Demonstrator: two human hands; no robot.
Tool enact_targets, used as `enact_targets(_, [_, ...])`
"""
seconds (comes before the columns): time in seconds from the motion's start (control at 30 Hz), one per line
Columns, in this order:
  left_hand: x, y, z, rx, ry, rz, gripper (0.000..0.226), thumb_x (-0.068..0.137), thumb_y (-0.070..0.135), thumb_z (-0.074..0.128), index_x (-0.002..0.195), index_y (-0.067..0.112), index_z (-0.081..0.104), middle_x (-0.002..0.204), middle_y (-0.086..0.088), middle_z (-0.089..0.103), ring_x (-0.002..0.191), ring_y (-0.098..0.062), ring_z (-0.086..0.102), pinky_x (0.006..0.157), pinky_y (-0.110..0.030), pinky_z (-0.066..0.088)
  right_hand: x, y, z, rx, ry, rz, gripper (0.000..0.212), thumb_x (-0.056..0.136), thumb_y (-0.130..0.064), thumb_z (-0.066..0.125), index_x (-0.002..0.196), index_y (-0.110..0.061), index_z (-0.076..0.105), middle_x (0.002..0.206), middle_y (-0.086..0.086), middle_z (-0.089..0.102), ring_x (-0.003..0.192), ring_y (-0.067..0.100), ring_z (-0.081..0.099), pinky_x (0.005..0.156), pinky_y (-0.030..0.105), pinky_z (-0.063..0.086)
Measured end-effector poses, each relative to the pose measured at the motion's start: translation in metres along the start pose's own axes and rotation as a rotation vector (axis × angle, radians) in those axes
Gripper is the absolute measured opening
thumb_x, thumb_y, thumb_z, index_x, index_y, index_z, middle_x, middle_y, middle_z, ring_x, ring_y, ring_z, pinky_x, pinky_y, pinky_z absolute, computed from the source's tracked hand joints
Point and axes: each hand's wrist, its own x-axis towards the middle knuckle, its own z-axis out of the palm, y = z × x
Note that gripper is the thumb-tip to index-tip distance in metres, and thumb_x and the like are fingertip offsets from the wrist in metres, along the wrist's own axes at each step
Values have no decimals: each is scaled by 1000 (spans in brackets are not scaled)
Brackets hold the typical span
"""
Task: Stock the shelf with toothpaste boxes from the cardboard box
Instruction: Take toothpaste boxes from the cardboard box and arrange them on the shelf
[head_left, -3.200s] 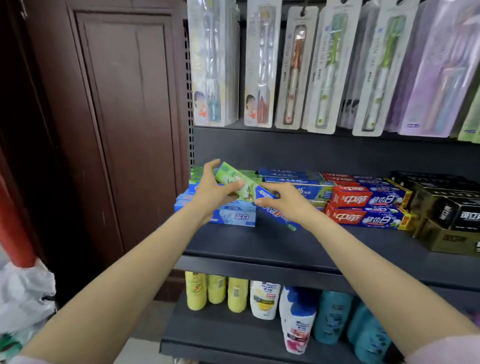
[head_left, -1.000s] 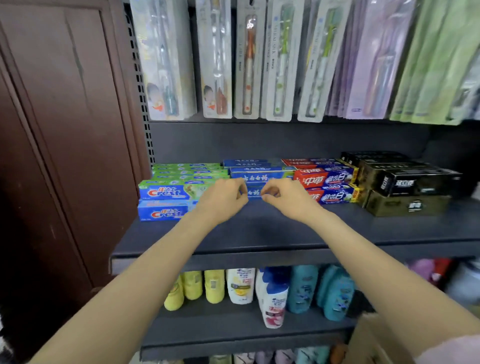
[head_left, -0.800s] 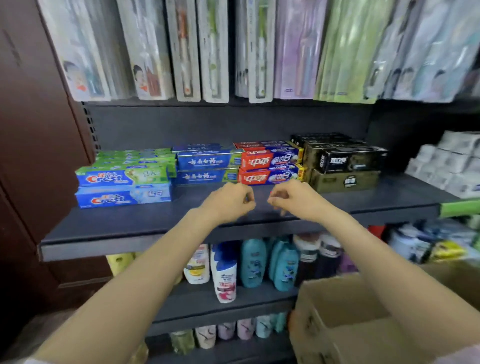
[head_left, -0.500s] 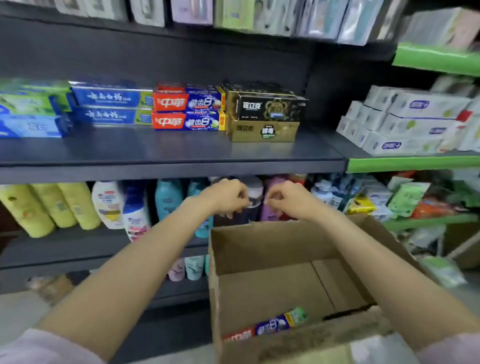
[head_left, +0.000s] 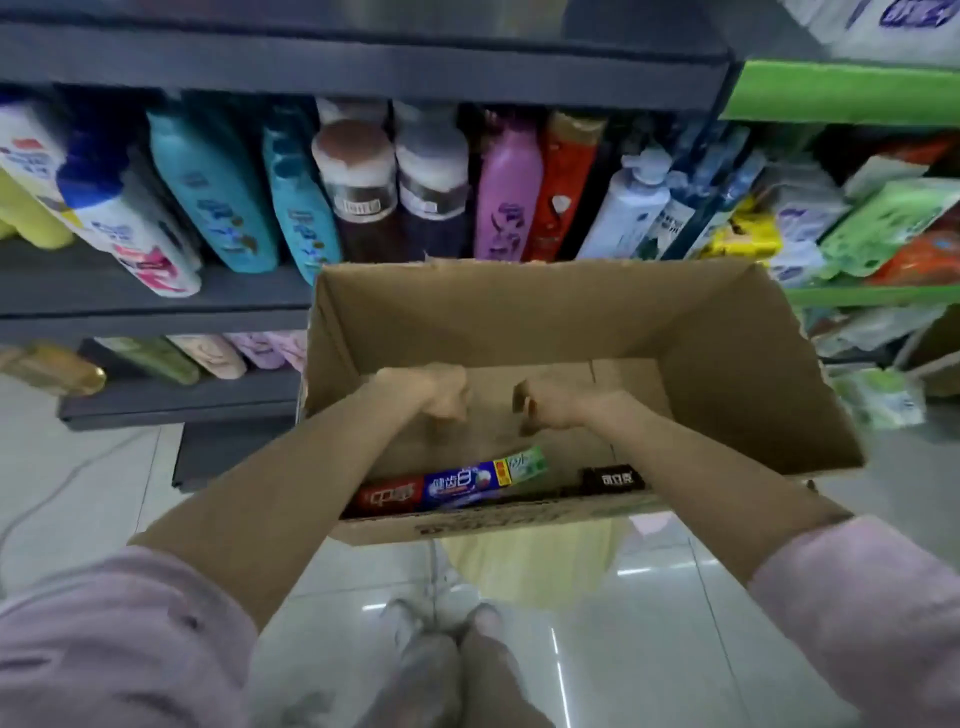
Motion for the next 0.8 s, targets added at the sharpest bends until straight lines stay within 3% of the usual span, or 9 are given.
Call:
enact_targets(0.1, [23,-8,32,94,-133,-19,65,69,47,73,125,23,50,121,2,56,108,-24,55,95,-44,48,30,10,26,-77,-110,-24,53,82,-18,71,131,-15,50,129,8,55,108,26,56,87,32,46])
enact_targets(0.17, [38,-9,49,150,-189,-11,95,58,57,79,135,22,36,133,-1,49,117,-27,50,99,-45,45,48,16,42,-87,-176,-57,61,79,-17,73,134,-19,47,135,6,52,117,26,53,96,36,45])
enact_targets(0.23, [48,-10,64,188,-232,-9,108,61,53,81,145,17,23,145,-7,39,126,-29,44,102,-41,41,62,17,58,-145,-232,-110,72,74,-18,76,138,-19,43,141,7,47,125,27,48,103,38,41])
enact_targets(0.37, [56,-13,76,178,-272,-46,68,73,38,76,128,8,48,128,-10,55,113,-27,55,93,-35,47,76,16,74,-332,-262,-210,87,71,-28,80,142,-10,34,146,17,34,133,33,34,107,37,34])
enact_targets(0.43, [61,-20,78,104,-225,-77,53,80,34,70,122,6,53,125,-14,58,111,-29,57,91,-34,46,79,15,75,-352,-232,-245,76,74,-28,78,137,-6,41,141,18,40,129,32,40,101,33,36])
enact_targets(0.53, [64,-37,77,-108,-66,-165,61,82,28,69,134,9,41,134,-15,51,119,-30,52,98,-35,43,84,17,71,-361,-139,-276,60,76,-22,75,128,-7,50,134,14,49,121,29,49,94,32,41])
enact_targets(0.63, [61,-47,69,-341,120,-221,69,84,21,67,141,7,30,139,-15,47,124,-31,47,98,-32,38,82,23,63,-392,-29,-196,68,76,-19,75,134,-10,41,135,14,46,120,32,50,91,36,44])
enact_targets(0.8, [47,-40,45,-517,368,-182,64,83,23,68,135,7,35,132,-14,53,119,-29,51,88,-29,40,77,31,47,-92,18,-9,77,77,-30,74,138,-10,32,132,14,53,119,32,52,83,31,42])
